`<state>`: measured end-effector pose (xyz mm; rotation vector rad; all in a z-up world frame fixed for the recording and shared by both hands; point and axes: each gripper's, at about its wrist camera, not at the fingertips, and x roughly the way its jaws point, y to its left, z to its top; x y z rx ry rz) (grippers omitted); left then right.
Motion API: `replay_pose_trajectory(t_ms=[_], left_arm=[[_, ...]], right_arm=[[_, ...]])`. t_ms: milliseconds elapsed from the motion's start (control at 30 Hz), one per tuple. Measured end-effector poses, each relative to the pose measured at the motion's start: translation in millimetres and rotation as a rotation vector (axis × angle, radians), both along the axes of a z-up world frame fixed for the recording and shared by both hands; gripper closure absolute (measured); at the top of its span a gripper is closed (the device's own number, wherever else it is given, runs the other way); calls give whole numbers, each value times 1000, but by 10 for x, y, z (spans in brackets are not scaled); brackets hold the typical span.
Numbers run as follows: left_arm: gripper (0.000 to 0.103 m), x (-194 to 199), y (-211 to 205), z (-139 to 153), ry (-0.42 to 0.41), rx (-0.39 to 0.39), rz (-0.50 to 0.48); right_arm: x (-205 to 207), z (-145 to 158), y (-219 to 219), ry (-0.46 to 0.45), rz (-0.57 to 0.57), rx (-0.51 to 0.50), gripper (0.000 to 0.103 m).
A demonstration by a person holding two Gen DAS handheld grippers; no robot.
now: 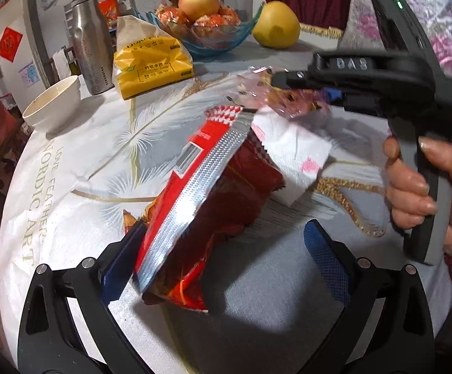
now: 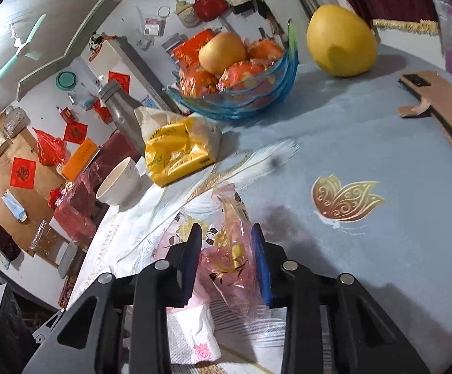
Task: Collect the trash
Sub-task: 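Grasp the pink-printed plastic bag with the right tool and lift it, then grasp the red snack bag with the left tool and lift it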
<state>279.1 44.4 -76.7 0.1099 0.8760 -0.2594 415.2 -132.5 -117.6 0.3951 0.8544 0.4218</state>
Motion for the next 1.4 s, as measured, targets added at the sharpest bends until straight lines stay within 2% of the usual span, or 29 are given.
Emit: replay_pose_trajectory(t_ms=[167,367,433,500,567,633,700,800,867,967,1133,1300,1400], left_arm=[[7,-21,56,60,-26,-33,17],[7,-143,54,208,-181,39,55],[7,-124,34,187,-171,52,43],[7,-36,37,132,-115,41,28],[7,66,114,65,-49,8,47],[15,100,206,43,-19,-40,74],[16,89,255,54,-21,-68,84],[26,48,191,64,-42,-39,62],[42,6,148,100,-69,-36,31],[42,-3,118,109,-76,-36,24],[42,47,164,101,-67,-54,45],[42,64,178,111,-75,-50,60],[42,54,251,163,-98,-63,90]], right_arm=[[-71,112,-31,-57,-12,-9,71],[-179,223,3,-118,-6,-52,70],[-199,241,8,-127,-4,-58,70],[-208,246,-3,-128,-3,-58,70],[-219,245,-24,-125,-7,-51,70],[-227,250,-62,-123,-16,-42,69],[-233,252,-82,-122,-23,-37,69],[-242,246,-102,-117,-29,-39,69],[-260,246,-108,-121,-33,-46,69],[-310,267,-94,-143,-35,-61,69],[-517,398,-22,-240,-23,-99,69],[-886,620,69,-408,-7,-152,70],[-1120,695,17,-437,-32,-135,70]])
